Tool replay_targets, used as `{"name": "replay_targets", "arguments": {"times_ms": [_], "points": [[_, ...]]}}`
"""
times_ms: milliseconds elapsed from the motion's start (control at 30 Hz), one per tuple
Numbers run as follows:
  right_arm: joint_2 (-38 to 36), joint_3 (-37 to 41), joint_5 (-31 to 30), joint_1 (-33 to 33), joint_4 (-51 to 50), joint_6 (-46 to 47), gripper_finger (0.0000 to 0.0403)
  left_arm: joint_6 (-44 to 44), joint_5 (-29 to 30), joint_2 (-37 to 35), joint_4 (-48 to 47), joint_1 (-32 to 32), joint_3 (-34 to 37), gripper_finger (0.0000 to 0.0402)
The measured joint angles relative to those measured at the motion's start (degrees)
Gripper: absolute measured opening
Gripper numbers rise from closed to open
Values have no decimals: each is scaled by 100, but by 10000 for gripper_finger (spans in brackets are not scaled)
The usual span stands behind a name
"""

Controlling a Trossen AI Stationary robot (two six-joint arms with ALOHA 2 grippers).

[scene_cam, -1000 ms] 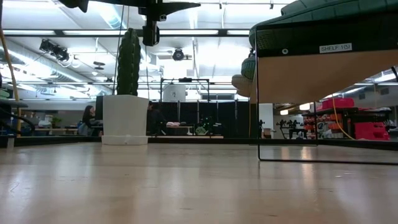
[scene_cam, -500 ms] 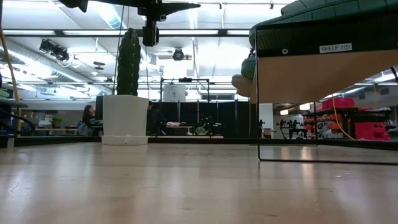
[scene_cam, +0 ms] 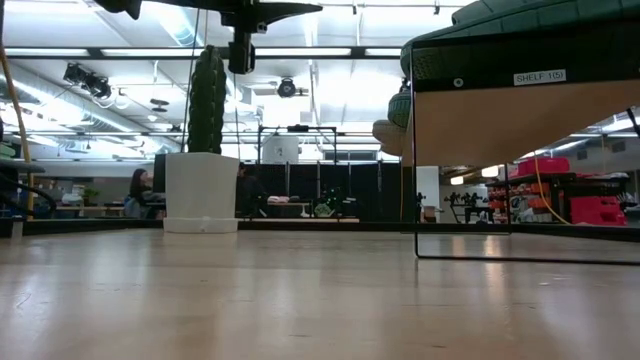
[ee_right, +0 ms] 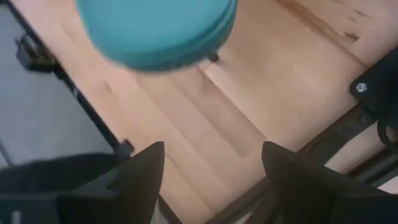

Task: Pick and place slides into the shelf
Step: Put the green slide on the shelf

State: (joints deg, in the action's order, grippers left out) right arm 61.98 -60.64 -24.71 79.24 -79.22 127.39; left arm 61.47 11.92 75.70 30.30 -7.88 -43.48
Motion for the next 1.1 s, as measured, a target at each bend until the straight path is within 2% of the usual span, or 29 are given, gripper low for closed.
{"name": "replay_targets", "arguments": {"times_ms": [133,233,467,733,1100], "points": [[12,0,-31,383,96,87,286,137,0,0,1,0,0,108],[-4,-2,-56,456,301,132,279,138,0,0,-2,0,0,107],[-3,-2,-1142,118,752,83,216,102,0,2,-1,0,0,107],[3,-2,-1692,-298,945,-1,164,87,2,2,1,0,0,107],[24,136,-1657,-596,909,-17,158,37,2,2,0,0,0,107]]}}
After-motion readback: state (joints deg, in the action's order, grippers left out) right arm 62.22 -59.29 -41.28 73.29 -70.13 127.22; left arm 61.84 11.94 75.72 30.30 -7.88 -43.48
